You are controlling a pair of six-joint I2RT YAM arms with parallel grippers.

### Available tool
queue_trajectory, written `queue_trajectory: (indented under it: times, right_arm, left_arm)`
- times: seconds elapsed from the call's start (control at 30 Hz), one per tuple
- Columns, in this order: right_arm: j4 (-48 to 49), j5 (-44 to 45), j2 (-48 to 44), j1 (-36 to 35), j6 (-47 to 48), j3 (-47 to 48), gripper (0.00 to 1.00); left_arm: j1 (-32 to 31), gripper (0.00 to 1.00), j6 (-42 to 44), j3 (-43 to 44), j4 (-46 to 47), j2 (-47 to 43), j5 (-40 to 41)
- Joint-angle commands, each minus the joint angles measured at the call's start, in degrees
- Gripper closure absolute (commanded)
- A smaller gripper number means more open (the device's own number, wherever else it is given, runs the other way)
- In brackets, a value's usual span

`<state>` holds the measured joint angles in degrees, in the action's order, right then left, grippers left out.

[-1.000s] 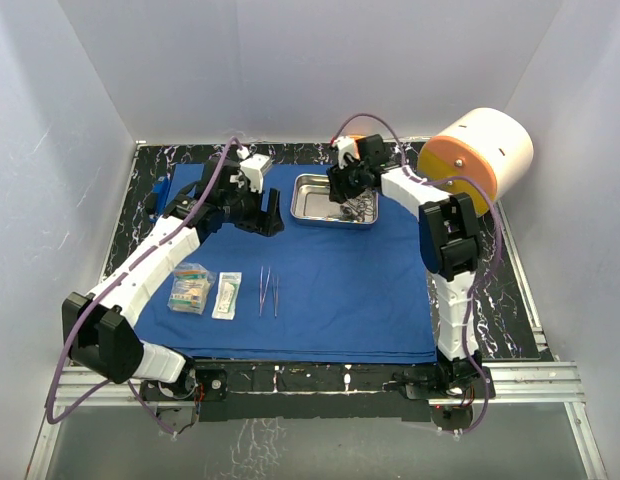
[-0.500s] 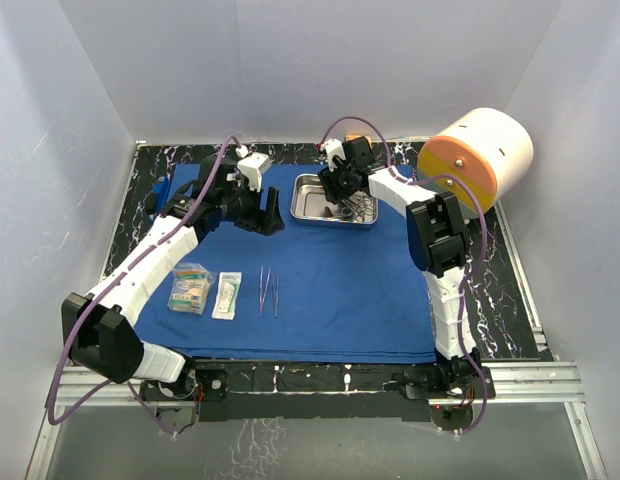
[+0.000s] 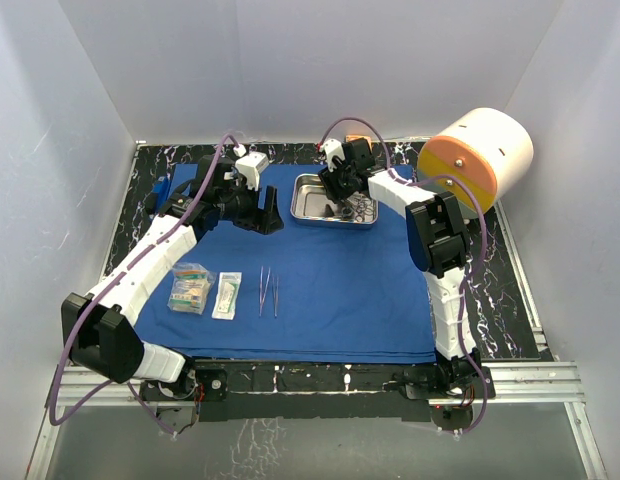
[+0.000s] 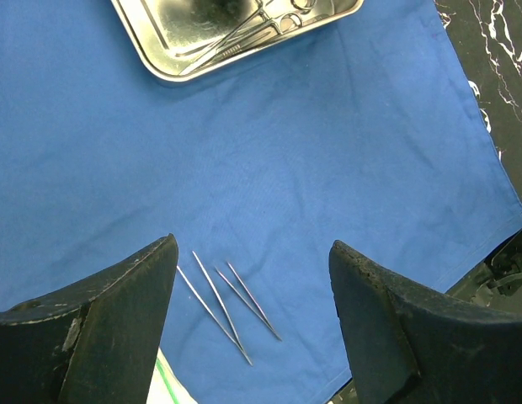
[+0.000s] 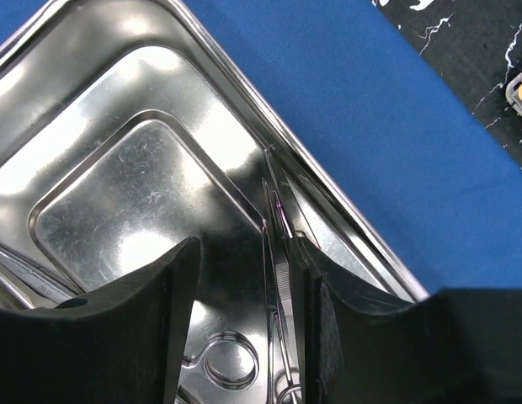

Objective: Open and lay out the surgical kit
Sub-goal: Pick up the medical item from the container.

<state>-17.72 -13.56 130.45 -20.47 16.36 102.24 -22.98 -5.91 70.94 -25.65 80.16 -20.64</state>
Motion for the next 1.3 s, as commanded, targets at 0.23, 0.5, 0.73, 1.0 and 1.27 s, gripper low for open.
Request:
queue_trajectory:
  times: [0.23,0.5,0.73,1.0,1.27]
  right_arm:
    - [0.6,1.1,0.3,0.5,0.7,4.8,0.62]
    - [-1.3,0.2,2.7,0.9,0.7,7.6,0.67]
    - [-2.1,0.0,4.3,1.0,0.9,8.8,0.7]
    - [-2.7,0.2,5.3,1.1,1.1,9.7,0.75]
    - [-2.8,-0.9,4.5,1.2,0.4,10.6,0.87]
  left_arm:
    - [0.4,0.28,-0.1,0.7,0.9,-1.5,-1.8]
    - [0.5,0.28,-0.3,0.8,0.9,-1.5,-2.0]
    - [0.7,0.28,-0.3,0.4,1.0,-1.5,-2.2]
    - [1.0,0.28,-0.5,0.3,1.1,-3.0,-2.4]
    - [1.2,0.27,-0.7,-0.2,1.5,-3.0,-2.9]
